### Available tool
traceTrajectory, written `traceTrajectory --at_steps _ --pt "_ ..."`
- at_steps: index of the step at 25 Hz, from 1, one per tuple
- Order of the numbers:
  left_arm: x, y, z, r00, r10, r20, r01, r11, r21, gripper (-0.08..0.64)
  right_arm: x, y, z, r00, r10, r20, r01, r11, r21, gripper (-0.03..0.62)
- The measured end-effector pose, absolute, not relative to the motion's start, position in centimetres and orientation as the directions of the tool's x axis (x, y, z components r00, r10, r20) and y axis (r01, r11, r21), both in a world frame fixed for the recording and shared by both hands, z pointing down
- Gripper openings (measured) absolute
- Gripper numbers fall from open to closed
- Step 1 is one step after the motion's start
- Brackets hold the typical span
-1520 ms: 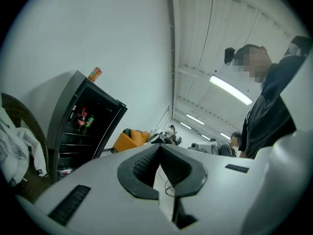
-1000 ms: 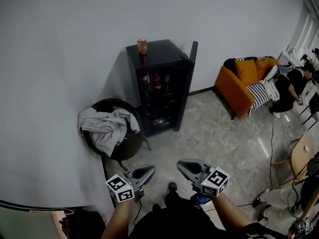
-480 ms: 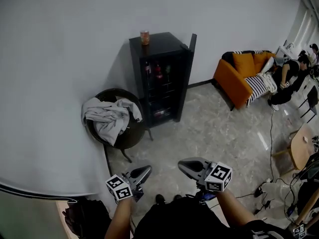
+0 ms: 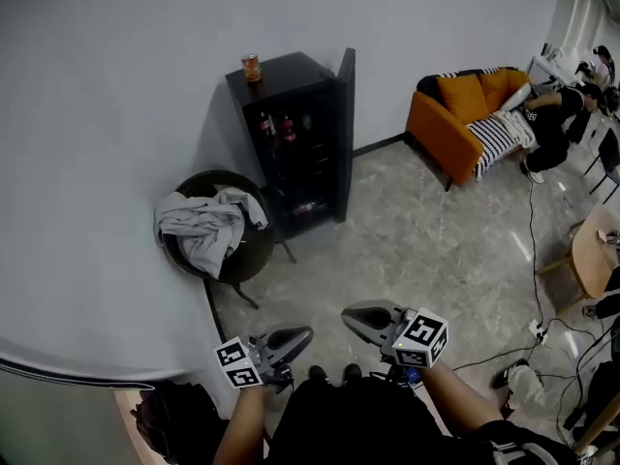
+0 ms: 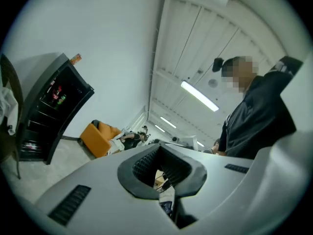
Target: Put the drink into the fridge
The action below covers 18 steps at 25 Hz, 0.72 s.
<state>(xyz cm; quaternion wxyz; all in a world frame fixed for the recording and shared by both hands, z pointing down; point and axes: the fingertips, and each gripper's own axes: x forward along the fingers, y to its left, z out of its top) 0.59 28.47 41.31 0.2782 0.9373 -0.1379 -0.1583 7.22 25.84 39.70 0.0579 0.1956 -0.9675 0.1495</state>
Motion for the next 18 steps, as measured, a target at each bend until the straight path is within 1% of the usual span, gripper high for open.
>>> traceTrajectory --at_steps 1,2,4,7,10,13,18 --pt "1.0 28.8 40.8 0.905 -0.346 -0.248 -0.158 -0.813 0.560 0.009 7.7 26.5 39.8 -0.914 -0.360 0.188 -0.399 0.884 -0.244 0.025" --pt "1.3 29.1 40.8 0.902 -0.353 -0.249 -0.166 -0.815 0.555 0.009 8.0 27.3 39.5 -0.919 -0.350 0.181 -0.385 0.894 -0.229 0.025" --pt "2.0 29.3 41.8 0.910 -0.374 -0.177 -0.227 -0.809 0.542 0.009 8.9 28.2 39.1 -0.930 -0.340 0.142 -0.366 0.900 -0.237 0.025" --pt "2.3 29.7 43.8 0.907 -0.421 -0.026 -0.356 -0.798 0.485 0.009 10.4 27.9 39.2 -0.912 -0.385 0.144 -0.409 0.881 -0.238 0.025" --pt "1.9 29.2 43.5 0.880 -0.476 0.011 -0.433 -0.790 0.435 0.011 11.2 27.1 37.8 -0.905 -0.409 0.116 -0.425 0.882 -0.203 0.025" --pt "2.0 28.8 42.9 0.874 -0.484 0.033 -0.454 -0.793 0.406 0.011 11.0 26.4 37.4 -0.905 -0.416 0.094 -0.426 0.884 -0.194 0.025" --pt "4.2 29.7 43.4 0.896 -0.442 0.054 -0.427 -0.819 0.384 0.011 12.5 26.6 38.1 -0.893 -0.444 0.079 -0.449 0.866 -0.218 0.025"
